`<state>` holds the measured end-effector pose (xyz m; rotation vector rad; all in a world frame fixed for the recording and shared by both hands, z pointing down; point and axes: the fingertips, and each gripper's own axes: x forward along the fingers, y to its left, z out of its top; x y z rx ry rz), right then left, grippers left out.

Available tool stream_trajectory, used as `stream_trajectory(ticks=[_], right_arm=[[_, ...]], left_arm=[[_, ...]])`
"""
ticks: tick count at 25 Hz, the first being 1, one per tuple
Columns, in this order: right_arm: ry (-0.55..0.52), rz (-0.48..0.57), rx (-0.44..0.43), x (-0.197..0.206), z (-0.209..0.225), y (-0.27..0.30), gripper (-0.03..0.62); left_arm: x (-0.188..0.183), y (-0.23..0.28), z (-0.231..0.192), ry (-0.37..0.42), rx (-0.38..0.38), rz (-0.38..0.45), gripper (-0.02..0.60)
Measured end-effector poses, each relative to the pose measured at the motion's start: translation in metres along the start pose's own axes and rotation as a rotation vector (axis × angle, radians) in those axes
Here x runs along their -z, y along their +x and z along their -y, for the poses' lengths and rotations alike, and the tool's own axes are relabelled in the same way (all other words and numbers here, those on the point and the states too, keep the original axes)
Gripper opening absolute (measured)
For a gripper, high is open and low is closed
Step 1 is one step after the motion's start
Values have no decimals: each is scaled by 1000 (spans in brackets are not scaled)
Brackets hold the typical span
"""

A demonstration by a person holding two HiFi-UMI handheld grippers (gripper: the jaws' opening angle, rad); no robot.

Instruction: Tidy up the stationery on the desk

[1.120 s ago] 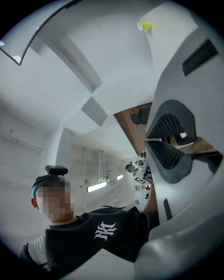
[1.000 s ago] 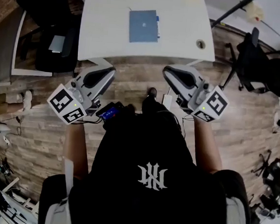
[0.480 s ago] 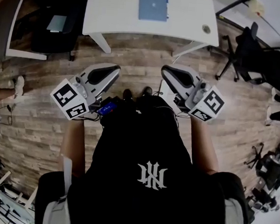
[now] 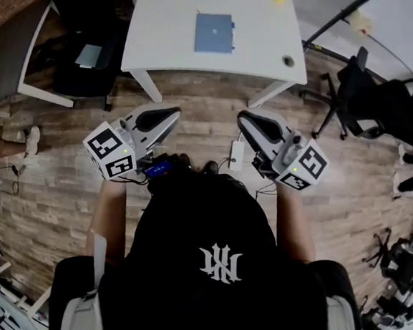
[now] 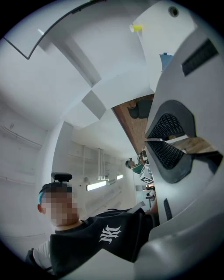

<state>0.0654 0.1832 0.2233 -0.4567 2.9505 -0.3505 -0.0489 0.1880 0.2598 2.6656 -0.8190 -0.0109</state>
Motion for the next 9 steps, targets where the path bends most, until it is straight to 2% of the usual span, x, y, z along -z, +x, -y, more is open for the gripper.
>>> stream_trajectory(ticks=[4, 9], right_arm=[[-78, -33, -24, -9, -13, -5, 46], [-47, -24, -33, -11, -9, -33, 46]], left_arm=[[-4, 6, 9, -10, -23, 8, 2], [0, 28, 31, -5, -28, -15, 2]])
